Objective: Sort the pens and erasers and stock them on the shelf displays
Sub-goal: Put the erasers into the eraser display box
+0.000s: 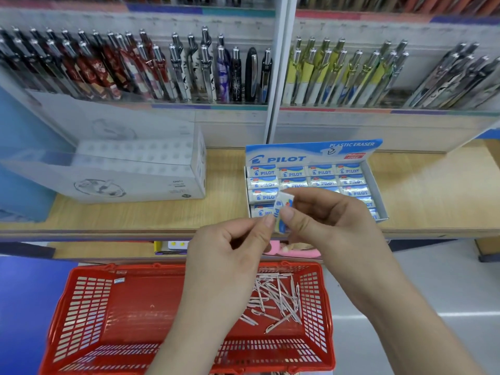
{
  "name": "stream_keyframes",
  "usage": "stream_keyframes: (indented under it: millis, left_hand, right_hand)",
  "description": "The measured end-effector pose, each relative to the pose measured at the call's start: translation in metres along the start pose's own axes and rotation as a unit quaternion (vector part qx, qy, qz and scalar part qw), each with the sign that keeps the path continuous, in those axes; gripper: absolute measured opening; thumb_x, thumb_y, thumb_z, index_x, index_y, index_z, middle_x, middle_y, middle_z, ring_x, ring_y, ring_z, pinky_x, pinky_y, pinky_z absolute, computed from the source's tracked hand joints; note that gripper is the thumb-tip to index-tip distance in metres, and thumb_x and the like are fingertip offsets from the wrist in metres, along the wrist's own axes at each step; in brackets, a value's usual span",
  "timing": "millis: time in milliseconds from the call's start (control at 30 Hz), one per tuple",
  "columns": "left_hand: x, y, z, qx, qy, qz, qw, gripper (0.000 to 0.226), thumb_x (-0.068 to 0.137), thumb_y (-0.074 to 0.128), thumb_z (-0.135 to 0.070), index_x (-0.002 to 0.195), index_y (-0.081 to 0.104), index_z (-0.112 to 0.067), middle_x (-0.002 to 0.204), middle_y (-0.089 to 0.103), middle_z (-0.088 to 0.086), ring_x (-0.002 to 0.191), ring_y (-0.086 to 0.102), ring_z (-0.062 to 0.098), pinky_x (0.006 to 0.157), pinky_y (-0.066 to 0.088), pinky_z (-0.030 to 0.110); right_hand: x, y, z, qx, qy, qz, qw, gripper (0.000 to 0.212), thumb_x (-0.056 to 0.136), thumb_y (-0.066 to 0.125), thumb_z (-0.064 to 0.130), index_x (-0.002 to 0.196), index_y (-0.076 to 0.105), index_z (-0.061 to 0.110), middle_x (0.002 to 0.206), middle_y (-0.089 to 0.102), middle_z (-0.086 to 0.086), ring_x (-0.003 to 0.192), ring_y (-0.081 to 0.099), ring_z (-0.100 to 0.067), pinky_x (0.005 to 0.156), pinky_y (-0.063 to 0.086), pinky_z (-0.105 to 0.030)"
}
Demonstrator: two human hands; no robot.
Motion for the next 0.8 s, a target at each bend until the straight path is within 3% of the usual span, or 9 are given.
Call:
stream_keyframes:
  millis: [100,200,267,367,467,633,800]
  left_hand:
    - [0.008,-0.010,0.000,0.015,0.026,-0.035,0.999,0.011,0.080,0.070,-0.027,0.075,0.073,-0.036,0.063,0.066,-0.012,0.057,0.058,0.003,0.055,0.044,0.013]
    - [0.018,-0.012,0.000,0.014,0.046,-0.020,0.999,0.033,0.079,0.072,-0.013,0.098,0.069,-0.040,0.074,0.060,-0.008,0.057,0.050,0.002,0.056,0.042,0.010]
    - [0.022,-0.003,-0.005,0.069,0.073,0.020,0.995,0.039,0.078,0.074,-0.013,0.104,0.067,-0.041,0.079,0.057,-0.011,0.060,0.052,0.004,0.058,0.041,0.009]
    - [0.028,0.000,-0.008,0.129,0.096,0.033,0.987,0.032,0.076,0.075,-0.015,0.098,0.071,-0.037,0.076,0.059,-0.011,0.065,0.055,0.007,0.060,0.041,0.009]
    - [0.034,-0.007,-0.007,0.115,0.095,0.019,0.989,0.024,0.077,0.074,-0.016,0.090,0.071,-0.036,0.075,0.062,-0.009,0.065,0.057,0.008,0.060,0.045,0.014]
    - [0.035,-0.001,-0.006,0.165,0.126,0.054,0.977,0.027,0.078,0.074,-0.017,0.100,0.071,-0.032,0.075,0.056,-0.012,0.068,0.053,0.008,0.059,0.041,0.012]
    - [0.033,-0.006,-0.006,0.215,0.161,0.023,0.963,0.020,0.074,0.079,-0.018,0.090,0.070,-0.026,0.073,0.056,-0.012,0.070,0.055,0.009,0.061,0.043,0.015]
  right_hand:
    - [0.003,0.000,0.007,-0.051,-0.017,0.009,0.999,0.020,0.088,0.062,0.013,0.104,0.070,0.022,0.096,0.068,-0.010,0.072,0.072,-0.020,0.060,0.059,-0.028]
    - [0.007,-0.005,0.014,-0.145,-0.044,-0.009,0.988,0.015,0.082,0.071,0.017,0.094,0.070,0.025,0.079,0.069,-0.002,0.063,0.068,-0.015,0.056,0.056,-0.025]
    - [0.012,-0.005,0.017,-0.175,-0.057,-0.012,0.983,0.009,0.077,0.076,0.018,0.085,0.072,0.022,0.073,0.071,0.000,0.067,0.069,-0.015,0.064,0.059,-0.033]
    - [0.015,-0.002,0.019,-0.175,-0.063,0.008,0.982,0.006,0.078,0.075,0.017,0.081,0.074,0.022,0.074,0.073,0.005,0.069,0.069,-0.008,0.070,0.059,-0.031]
    - [0.016,-0.001,0.017,-0.165,-0.052,0.030,0.984,0.011,0.079,0.074,0.015,0.087,0.075,0.022,0.079,0.075,0.006,0.076,0.070,-0.008,0.074,0.058,-0.027]
    - [0.021,-0.001,0.013,-0.199,-0.046,0.048,0.978,0.013,0.083,0.071,0.017,0.090,0.075,0.027,0.081,0.075,0.000,0.080,0.070,-0.018,0.074,0.058,-0.042]
    - [0.024,-0.002,0.013,-0.271,-0.072,0.047,0.959,0.020,0.073,0.080,0.014,0.087,0.071,0.024,0.077,0.069,0.004,0.074,0.066,-0.007,0.074,0.057,-0.025]
Point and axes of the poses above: each hand's wrist, its own x-axis towards the middle knuckle, its own y-axis out of the palm, z = x × y, the point moved 10 cm from there along x, towards the middle knuckle
